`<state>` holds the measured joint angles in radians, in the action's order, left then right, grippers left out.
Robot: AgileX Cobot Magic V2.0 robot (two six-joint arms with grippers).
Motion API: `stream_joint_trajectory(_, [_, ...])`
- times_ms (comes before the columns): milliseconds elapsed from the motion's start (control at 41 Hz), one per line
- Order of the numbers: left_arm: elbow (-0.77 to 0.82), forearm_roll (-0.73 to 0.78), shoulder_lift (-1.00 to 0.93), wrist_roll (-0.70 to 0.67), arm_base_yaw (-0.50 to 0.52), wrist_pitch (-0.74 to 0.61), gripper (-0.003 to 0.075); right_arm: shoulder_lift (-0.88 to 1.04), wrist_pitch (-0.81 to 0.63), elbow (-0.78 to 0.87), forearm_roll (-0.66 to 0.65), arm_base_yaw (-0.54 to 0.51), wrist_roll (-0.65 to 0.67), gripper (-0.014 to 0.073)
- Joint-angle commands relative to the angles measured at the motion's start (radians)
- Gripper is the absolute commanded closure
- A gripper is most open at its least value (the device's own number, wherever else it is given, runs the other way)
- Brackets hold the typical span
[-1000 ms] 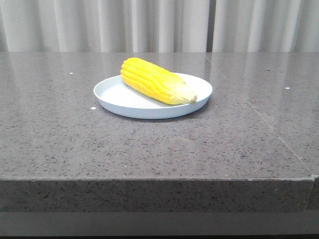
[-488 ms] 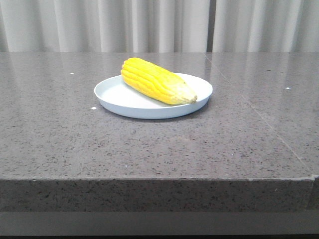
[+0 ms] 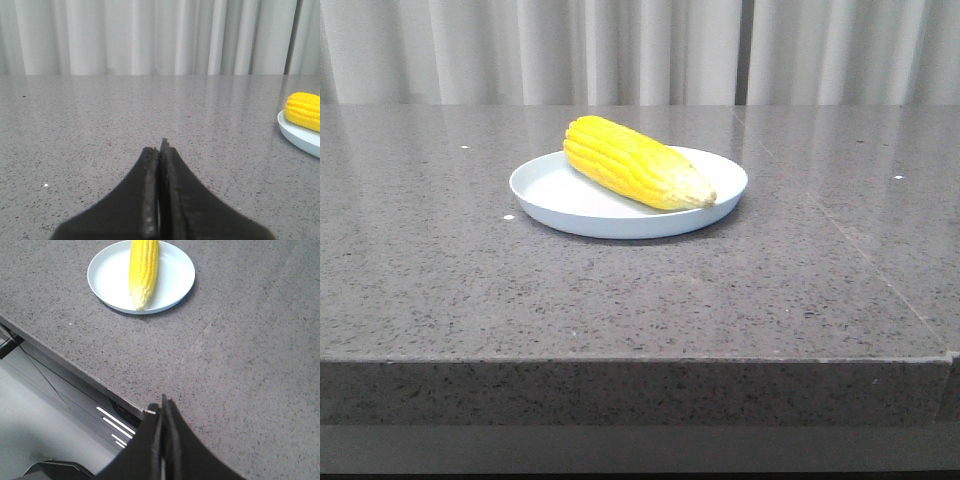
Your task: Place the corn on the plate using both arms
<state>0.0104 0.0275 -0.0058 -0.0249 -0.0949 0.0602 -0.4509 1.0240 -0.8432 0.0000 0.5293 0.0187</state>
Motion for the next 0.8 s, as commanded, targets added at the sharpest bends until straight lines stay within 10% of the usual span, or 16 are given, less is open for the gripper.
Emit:
stream_joint_trajectory(0, [0.021, -0.010, -0.015, 0.000, -0.001, -0.086, 0.0741, 0.048, -0.101, 0.034, 0.000, -0.068, -0.005, 0.0680])
stream_joint_trajectory(390, [0.021, -0.010, -0.015, 0.000, -0.001, -0.086, 0.0741, 0.404, -0.722, 0.530, 0.000, -0.453, -0.005, 0.0680])
stream_joint_trajectory(780, [0.021, -0.010, -0.015, 0.000, -0.001, -0.086, 0.0741, 0.478, -1.080, 0.848, 0.031, -0.520, -0.005, 0.0680])
